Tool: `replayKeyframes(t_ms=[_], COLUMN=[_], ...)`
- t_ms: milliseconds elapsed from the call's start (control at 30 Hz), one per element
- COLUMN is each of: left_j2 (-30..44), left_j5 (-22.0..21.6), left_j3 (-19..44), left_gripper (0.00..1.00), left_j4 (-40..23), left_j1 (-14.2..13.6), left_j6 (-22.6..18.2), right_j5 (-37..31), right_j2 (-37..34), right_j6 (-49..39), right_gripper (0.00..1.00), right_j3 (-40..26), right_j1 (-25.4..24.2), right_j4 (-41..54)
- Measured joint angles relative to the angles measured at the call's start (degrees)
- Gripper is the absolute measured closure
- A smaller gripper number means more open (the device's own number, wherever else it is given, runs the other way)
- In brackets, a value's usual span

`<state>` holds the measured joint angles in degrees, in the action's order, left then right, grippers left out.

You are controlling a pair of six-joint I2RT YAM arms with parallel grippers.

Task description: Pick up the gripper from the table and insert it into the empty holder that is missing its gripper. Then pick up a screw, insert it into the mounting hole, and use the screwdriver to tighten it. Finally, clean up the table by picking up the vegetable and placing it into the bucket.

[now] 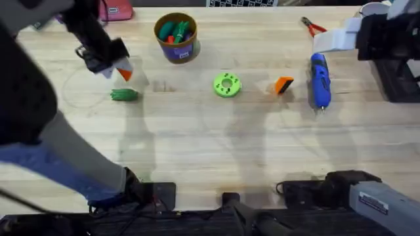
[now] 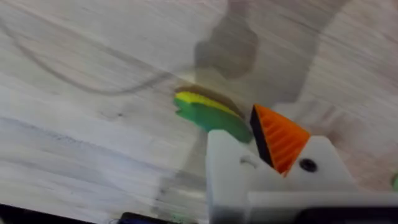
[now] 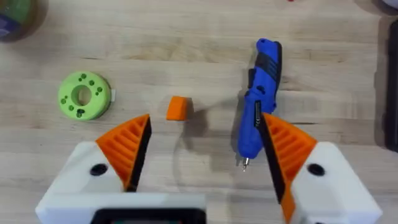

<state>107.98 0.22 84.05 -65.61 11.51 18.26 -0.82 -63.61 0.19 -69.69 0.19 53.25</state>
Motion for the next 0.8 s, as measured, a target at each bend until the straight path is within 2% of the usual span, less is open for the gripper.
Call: replayKeyframes(t_ms=[167,200,367,400,433,800], left_j2=[-9.6,-11.4,-19.0,-20.3,-21.6,-30.1], left_j5=[0.6,0.9,2.0,2.0,2.1,2.0], left_j3=[0.0,0.0,0.1,0.1,0.1,0.1], left_gripper=[0.988,0.964,0.197,0.070,0.028,0.014], left_j4=[-1.4,-1.8,-4.4,-4.8,-5.1,-5.4], left_j1=[0.0,0.0,-0.2,-0.4,-0.6,-4.7], left_j6=[0.0,-0.2,-0.2,0.0,0.2,0.2], right_j5=[0.0,0.0,0.0,0.0,0.0,0.0], right_j2=[0.0,0.0,0.0,0.0,0.0,0.0], right_j6=[0.0,0.0,0.0,0.0,0.0,0.0], right_gripper=[0.008,0.008,0.008,0.007,0.007,0.011], right_j3=[0.0,0.0,0.0,0.0,0.0,0.0], right_j1=[0.0,0.0,0.0,0.0,0.0,0.0], right_j4=[0.0,0.0,0.0,0.0,0.0,1.9])
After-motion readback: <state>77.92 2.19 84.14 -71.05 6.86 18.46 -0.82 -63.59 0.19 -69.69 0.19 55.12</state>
